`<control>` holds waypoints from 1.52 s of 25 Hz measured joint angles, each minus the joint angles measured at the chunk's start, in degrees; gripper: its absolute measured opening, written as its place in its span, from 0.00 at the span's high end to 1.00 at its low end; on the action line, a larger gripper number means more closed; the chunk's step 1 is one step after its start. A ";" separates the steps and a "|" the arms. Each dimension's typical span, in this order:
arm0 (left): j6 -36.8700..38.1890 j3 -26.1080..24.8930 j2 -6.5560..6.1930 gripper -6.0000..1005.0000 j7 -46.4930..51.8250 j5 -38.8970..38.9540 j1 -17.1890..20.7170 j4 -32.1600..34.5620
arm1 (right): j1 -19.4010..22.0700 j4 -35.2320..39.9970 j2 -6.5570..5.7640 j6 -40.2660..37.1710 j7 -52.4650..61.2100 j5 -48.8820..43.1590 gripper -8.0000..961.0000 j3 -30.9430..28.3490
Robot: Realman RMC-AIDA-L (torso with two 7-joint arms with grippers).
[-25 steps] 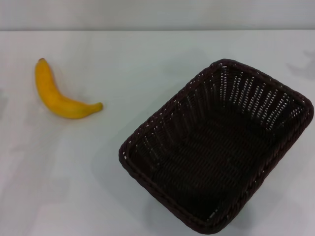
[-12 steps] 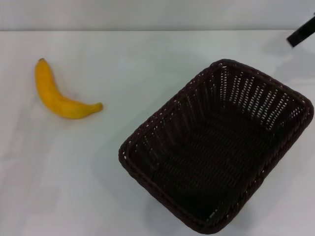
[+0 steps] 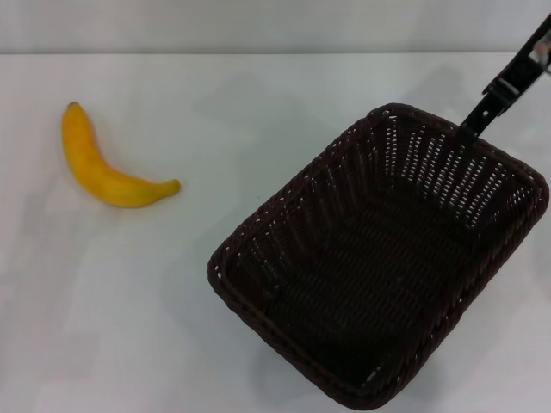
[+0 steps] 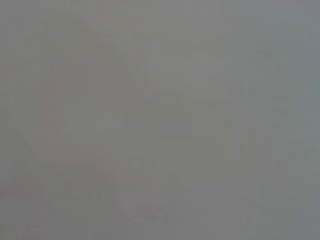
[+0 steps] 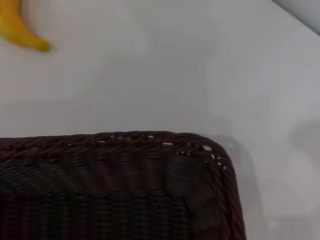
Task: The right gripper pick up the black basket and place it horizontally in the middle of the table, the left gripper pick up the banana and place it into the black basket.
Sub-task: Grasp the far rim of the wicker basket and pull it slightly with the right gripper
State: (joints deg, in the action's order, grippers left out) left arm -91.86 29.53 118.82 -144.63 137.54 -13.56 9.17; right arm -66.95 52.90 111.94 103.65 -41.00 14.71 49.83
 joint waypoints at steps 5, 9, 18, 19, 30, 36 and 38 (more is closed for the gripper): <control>0.06 0.00 -0.05 0.13 -0.17 0.01 0.03 0.08 | -0.16 -2.95 0.99 -4.14 1.74 -2.08 0.32 2.51; 0.14 -0.04 -0.26 0.13 -0.25 0.02 -0.02 0.32 | -0.99 -6.97 1.17 -6.42 2.61 -2.81 0.32 3.21; 0.41 0.07 -0.32 0.13 -0.91 -0.33 -0.43 0.94 | -2.58 -14.51 2.70 -12.82 4.52 -3.05 0.34 7.42; 0.48 0.07 -0.31 0.13 -1.23 -0.54 -0.49 0.94 | -3.00 -15.91 2.77 -13.97 5.05 -3.42 0.34 7.87; 3.09 -0.39 -0.35 0.13 -3.83 -1.03 -0.54 1.82 | -4.78 -20.99 3.20 -17.10 7.76 -4.84 0.37 10.46; 3.24 -0.44 -0.29 0.13 -4.70 -0.86 -0.13 3.82 | -4.83 -21.02 3.24 -15.70 8.18 -4.75 0.50 10.15; 3.28 -0.45 -0.39 0.13 -4.70 -0.85 -0.19 3.85 | -4.84 -20.59 3.20 -15.50 9.60 -4.03 0.64 9.63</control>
State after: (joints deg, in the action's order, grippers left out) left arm -88.58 29.08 118.44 -149.33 136.69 -13.75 13.02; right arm -71.79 32.30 115.13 88.15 -31.40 10.68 59.46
